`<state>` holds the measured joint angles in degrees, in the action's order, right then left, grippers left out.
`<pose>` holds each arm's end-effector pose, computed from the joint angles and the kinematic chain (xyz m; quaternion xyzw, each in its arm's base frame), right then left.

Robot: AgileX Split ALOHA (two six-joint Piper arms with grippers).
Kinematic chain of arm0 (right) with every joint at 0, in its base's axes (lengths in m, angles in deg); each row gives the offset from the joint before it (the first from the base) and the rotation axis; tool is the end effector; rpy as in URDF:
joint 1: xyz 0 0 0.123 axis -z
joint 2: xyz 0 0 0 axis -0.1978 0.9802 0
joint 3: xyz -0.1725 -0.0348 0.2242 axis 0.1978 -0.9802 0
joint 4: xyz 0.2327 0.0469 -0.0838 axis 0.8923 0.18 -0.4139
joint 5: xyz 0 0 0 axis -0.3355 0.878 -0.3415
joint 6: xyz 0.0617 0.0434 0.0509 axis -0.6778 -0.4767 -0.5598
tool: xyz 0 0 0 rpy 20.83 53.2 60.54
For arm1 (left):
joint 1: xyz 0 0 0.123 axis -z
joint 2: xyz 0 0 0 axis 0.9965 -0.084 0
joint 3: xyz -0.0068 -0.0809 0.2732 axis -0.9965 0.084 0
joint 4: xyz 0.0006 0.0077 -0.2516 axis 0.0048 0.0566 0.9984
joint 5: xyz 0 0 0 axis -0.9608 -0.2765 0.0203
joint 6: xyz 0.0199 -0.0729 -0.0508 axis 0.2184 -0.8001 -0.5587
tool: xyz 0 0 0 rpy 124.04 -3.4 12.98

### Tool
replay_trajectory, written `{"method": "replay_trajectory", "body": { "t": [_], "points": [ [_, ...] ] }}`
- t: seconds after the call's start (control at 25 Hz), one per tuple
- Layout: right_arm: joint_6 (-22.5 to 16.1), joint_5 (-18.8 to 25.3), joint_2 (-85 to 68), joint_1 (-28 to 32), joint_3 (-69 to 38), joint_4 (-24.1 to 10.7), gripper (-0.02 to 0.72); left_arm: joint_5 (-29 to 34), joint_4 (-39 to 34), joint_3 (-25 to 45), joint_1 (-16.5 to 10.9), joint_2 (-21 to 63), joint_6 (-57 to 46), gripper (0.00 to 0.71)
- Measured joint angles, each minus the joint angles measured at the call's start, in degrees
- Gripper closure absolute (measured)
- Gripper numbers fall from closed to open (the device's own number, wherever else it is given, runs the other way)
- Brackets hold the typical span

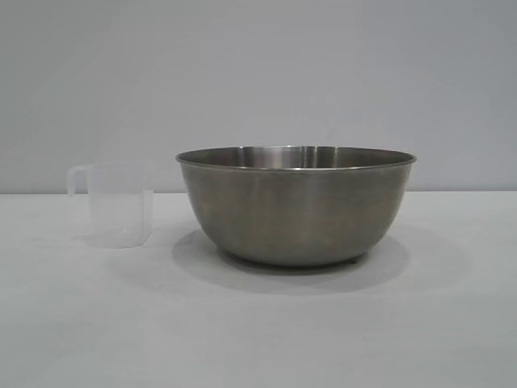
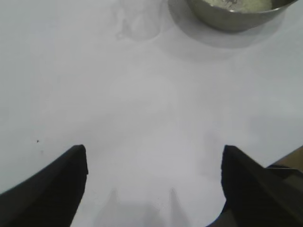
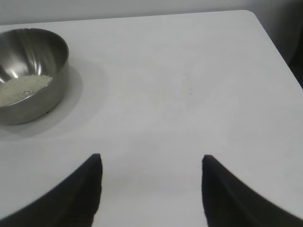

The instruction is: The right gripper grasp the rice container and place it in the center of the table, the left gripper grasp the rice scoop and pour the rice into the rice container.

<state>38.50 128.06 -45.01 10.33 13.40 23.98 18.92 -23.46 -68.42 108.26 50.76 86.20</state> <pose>-0.0097 0.0026 0.2679 -0.0040 0.8720 0.0247 0.4889 0.0164 -0.0027 0.2969 0.1974 0.9056 -0.0476 0.3723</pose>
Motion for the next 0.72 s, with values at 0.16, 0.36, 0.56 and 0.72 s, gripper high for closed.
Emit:
{"method": "replay_trajectory", "body": {
  "t": [0.16, 0.36, 0.56, 0.72],
  "points": [
    [0.00, 0.00, 0.00, 0.00, 0.00, 0.00, 0.316, 0.59, -0.10, 0.77, 0.00, 6.65, 0.00, 0.197],
    [0.00, 0.00, 0.00, 0.00, 0.00, 0.00, 0.316, 0.08, -0.10, 3.93, 0.00, 14.56, 0.00, 0.197],
    [0.00, 0.00, 0.00, 0.00, 0.00, 0.00, 0.316, -4.84, -0.08, 6.36, 0.00, 15.92, 0.00, 0.197],
    [0.00, 0.00, 0.00, -0.09, 0.00, 0.00, 0.316, -6.65, 0.13, 7.73, 0.00, 16.01, 0.00, 0.197]
  ]
}}
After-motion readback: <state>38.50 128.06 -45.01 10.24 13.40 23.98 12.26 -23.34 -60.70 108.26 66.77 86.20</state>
